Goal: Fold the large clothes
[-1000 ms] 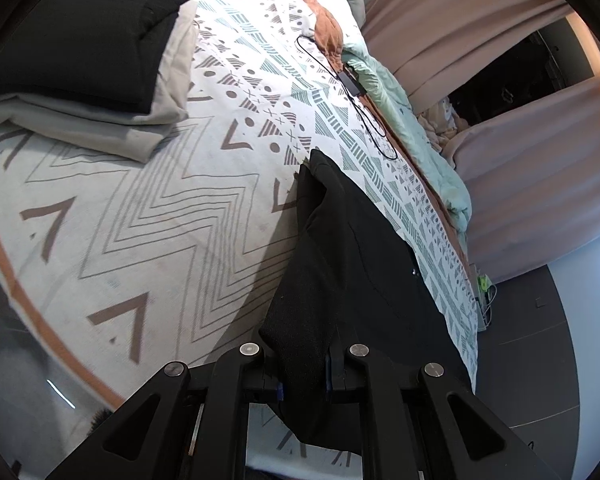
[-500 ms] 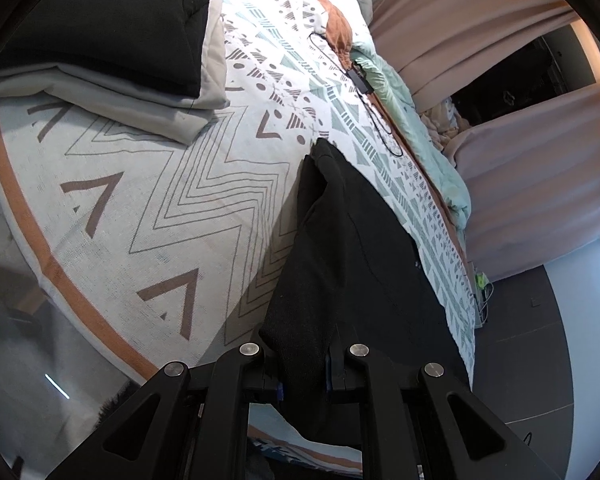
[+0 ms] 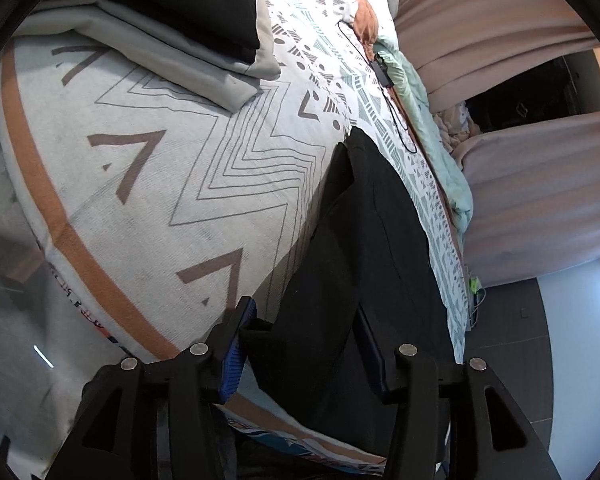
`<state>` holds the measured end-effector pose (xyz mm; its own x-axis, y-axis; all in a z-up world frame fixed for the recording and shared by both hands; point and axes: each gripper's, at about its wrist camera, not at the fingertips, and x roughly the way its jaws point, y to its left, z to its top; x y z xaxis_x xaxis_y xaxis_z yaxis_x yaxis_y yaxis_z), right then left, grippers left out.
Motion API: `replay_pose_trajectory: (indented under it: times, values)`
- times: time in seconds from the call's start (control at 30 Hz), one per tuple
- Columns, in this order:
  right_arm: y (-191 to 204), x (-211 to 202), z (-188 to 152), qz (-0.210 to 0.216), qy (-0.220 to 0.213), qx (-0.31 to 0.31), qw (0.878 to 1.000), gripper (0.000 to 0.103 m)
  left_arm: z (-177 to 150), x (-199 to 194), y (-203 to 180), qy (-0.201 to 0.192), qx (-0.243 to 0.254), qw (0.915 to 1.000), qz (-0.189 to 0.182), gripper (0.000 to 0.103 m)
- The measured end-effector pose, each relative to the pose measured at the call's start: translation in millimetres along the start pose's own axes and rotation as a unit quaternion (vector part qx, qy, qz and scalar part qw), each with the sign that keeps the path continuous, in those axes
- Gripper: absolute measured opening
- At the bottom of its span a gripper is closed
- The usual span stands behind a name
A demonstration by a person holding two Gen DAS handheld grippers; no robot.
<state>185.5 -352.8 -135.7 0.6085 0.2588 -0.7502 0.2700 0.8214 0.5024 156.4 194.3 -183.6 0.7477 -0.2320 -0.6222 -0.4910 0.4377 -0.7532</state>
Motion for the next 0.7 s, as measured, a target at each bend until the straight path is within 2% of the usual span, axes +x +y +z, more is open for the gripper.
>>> replay_pose_trajectory:
  times: [0.1, 0.2, 0.5, 0.7]
  values:
    - [21.1, -24.8, -4.3, 0.004, -0.03, -0.045, 0.999, 0.055, -4.2, -4.7, 7.3, 0.004, -0.003, 0.9999, -0.013, 0.051]
    - [47.4, -34.8, -11.5, 0.019, -0.035, -0.081, 0.996, 0.055, -9.0, -10.4, 11.9, 0.005, 0.001, 0.9997, -0.024, 0.051]
    - [143.3, -7.0, -61.2, 0.075, 0.019, -0.176, 0.981, 0.055, -18.8, -26.8, 23.7, 0.004, 0.013, 0.999, -0.042, 0.05]
    - [191.2, 6.6, -105.3, 0.093, 0.055, -0.244, 0.964, 0.055, -18.7, -27.4, 25.1, 0.003, 0.015, 0.9984, -0.054, 0.05]
